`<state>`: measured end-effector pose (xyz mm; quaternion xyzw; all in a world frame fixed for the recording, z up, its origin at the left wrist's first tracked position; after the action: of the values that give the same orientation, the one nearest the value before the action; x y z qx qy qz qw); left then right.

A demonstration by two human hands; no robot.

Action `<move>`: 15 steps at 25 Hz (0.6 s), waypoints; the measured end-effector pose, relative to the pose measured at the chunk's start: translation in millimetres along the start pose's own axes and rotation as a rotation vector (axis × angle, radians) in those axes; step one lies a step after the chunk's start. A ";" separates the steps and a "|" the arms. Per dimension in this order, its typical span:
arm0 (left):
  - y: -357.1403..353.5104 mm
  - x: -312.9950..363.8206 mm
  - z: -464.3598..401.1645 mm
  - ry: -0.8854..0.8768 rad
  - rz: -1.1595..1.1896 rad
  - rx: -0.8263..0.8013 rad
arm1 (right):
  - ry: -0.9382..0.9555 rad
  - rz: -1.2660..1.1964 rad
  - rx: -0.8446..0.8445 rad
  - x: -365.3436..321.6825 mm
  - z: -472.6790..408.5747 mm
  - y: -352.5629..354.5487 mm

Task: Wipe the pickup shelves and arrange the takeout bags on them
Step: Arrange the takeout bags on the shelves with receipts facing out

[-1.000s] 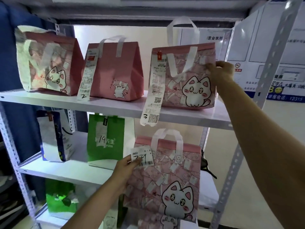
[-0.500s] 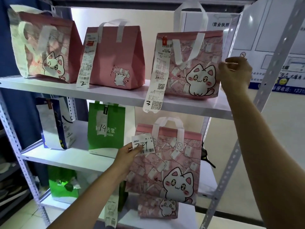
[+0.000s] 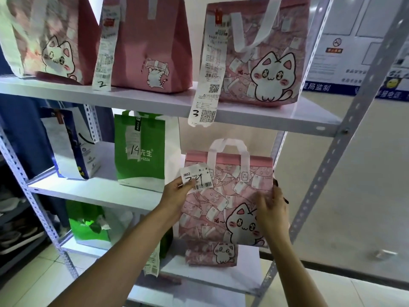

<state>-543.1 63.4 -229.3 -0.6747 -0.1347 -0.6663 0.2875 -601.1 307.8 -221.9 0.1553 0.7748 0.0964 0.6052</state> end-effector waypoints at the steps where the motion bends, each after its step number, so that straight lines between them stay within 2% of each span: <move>1: -4.0 0.2 -1.6 -0.017 -0.018 -0.007 | -0.020 0.031 -0.018 7.9 -3.6 -3.5; 7: -25.1 -0.1 -20.4 0.017 -0.097 -0.012 | -0.101 -0.128 0.039 25.1 -44.8 -9.9; 10: -23.7 -14.5 -13.6 -0.037 -0.181 -0.035 | -0.151 -0.190 0.069 34.6 -53.7 -19.0; 15: -15.8 -56.1 -7.4 -0.050 -0.356 -0.046 | -0.098 -0.234 0.046 50.2 -61.7 -34.1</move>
<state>-562.3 83.2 -281.2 -0.6632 -0.2436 -0.6924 0.1460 -676.1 296.3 -263.6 0.0821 0.7593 -0.0006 0.6456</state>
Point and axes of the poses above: each hand's wrist, its own z-axis away from the middle knuckle, its own y-axis out of the back of the hand, x = y × z, the point moved 2 cm from there along -z, towards the middle knuckle, and after that the axes turned 1 degree about -y, right-handed, at the moved point
